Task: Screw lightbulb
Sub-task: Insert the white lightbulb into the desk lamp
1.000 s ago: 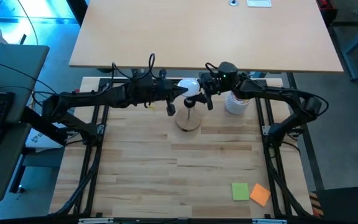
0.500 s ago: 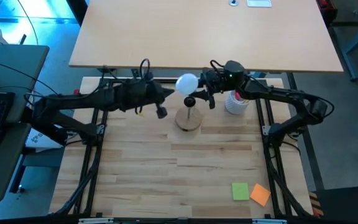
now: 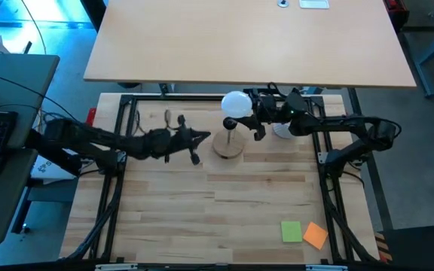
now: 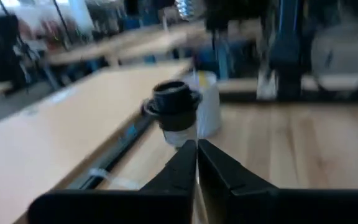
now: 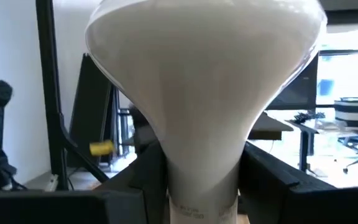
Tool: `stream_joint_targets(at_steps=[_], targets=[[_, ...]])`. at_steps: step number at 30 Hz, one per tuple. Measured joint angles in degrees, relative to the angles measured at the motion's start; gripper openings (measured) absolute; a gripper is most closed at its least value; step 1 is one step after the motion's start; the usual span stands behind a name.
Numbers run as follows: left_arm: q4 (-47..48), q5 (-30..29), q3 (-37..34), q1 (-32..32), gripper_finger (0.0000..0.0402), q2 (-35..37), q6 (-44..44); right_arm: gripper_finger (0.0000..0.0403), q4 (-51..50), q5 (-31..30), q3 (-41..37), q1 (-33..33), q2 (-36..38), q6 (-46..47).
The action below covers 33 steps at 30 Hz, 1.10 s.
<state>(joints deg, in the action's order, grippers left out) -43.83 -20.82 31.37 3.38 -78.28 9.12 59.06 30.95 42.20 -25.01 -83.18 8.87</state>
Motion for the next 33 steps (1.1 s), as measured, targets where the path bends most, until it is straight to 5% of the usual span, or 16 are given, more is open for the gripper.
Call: stream_joint_targets(at_steps=[3, 8, 17, 22, 33], targets=[[-14.2, -0.1, -3.8, 2.1, 0.0039, -4.7, 0.0, 0.0152, 1.1, -0.5, 0.0, 0.9, -0.5, -1.1], [-23.6, 9.0, -2.4, 5.6, 0.0113, -14.4, -1.8, 0.0152, 1.6, -1.0, 0.0, 1.4, -3.7, -4.1], [-25.2, 11.8, 6.9, 8.8, 0.0229, -26.7, -3.1, 0.0152, 14.4, -1.0, -2.2, -0.7, -7.8, 1.3], [-25.1, 18.7, 10.7, 10.0, 0.0243, -28.8, -6.0, 0.0152, 18.9, -3.2, -5.7, -1.5, -9.5, 4.4], [-20.1, 20.3, 15.4, 10.6, 0.0216, -32.3, -8.5, 0.0152, 29.9, -3.3, -3.9, -1.4, -17.4, 9.1]])
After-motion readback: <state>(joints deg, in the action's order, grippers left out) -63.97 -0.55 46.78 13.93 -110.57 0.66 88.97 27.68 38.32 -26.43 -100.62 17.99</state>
